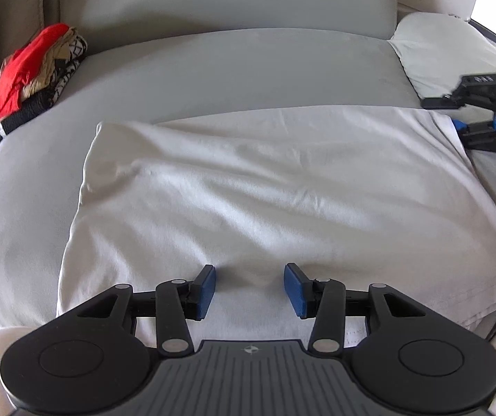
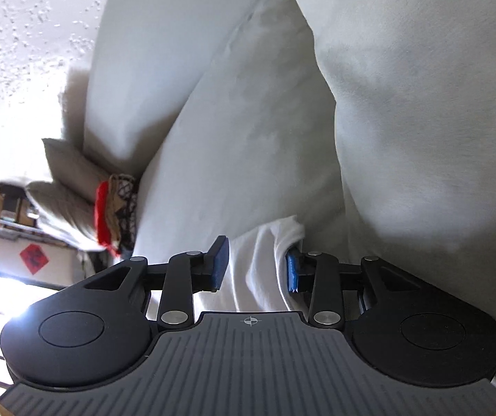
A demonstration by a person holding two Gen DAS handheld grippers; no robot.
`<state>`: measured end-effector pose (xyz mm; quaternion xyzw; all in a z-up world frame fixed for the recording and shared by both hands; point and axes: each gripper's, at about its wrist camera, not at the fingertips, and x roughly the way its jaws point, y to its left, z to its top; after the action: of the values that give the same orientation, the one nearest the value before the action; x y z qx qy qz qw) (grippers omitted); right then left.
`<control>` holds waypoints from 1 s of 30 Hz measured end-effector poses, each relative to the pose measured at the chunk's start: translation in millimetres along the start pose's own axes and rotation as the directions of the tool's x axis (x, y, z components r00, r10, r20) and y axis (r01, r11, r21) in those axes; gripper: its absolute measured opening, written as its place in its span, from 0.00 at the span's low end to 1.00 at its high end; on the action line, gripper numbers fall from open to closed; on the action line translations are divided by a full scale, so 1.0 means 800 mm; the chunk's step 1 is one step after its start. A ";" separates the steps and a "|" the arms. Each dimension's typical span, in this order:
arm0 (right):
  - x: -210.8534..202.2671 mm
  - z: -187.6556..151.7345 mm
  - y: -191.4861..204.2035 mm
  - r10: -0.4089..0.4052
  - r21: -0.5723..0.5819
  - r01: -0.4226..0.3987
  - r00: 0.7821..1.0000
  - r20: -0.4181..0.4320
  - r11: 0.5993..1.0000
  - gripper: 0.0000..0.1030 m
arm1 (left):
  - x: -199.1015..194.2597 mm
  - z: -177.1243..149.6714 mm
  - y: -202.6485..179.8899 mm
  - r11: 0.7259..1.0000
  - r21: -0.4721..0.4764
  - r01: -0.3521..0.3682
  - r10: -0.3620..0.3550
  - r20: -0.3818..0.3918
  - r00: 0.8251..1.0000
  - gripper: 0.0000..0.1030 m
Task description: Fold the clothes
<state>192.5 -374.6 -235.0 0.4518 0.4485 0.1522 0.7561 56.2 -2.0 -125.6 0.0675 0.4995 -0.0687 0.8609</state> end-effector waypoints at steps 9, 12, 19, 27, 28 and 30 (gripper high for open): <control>-0.035 -0.011 -0.031 0.053 0.185 -0.094 0.975 0.214 0.978 0.08 | 0.003 0.000 0.015 0.998 -0.054 0.025 -0.025 0.000 1.000 0.44; -0.026 -0.019 -0.015 -0.059 0.108 0.034 0.970 0.236 0.994 0.02 | 0.004 0.000 0.015 0.998 -0.054 0.026 -0.025 0.001 1.000 0.45; -0.046 -0.049 0.009 -0.269 0.069 0.263 0.879 0.394 0.962 0.01 | 0.005 -0.004 0.019 0.998 -0.057 0.035 -0.034 0.013 0.999 0.45; -0.042 -0.049 0.007 -0.251 0.032 0.257 0.898 0.360 0.966 0.01 | -0.019 0.003 0.077 0.974 -0.218 0.066 -0.033 0.152 0.988 0.47; -0.041 -0.049 0.008 -0.249 0.033 0.255 0.900 0.357 0.966 0.01 | -0.026 0.009 0.102 0.954 -0.290 0.073 -0.017 0.193 0.981 0.46; -0.039 -0.048 0.009 -0.246 0.033 0.250 0.904 0.350 0.968 0.01 | -0.025 0.023 0.151 0.906 -0.414 0.086 0.023 0.251 0.968 0.46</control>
<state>145.1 -369.2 -219.3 0.4062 0.3589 -0.0256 0.8400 84.8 114.5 -93.3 -0.1375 0.3908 0.0191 0.9099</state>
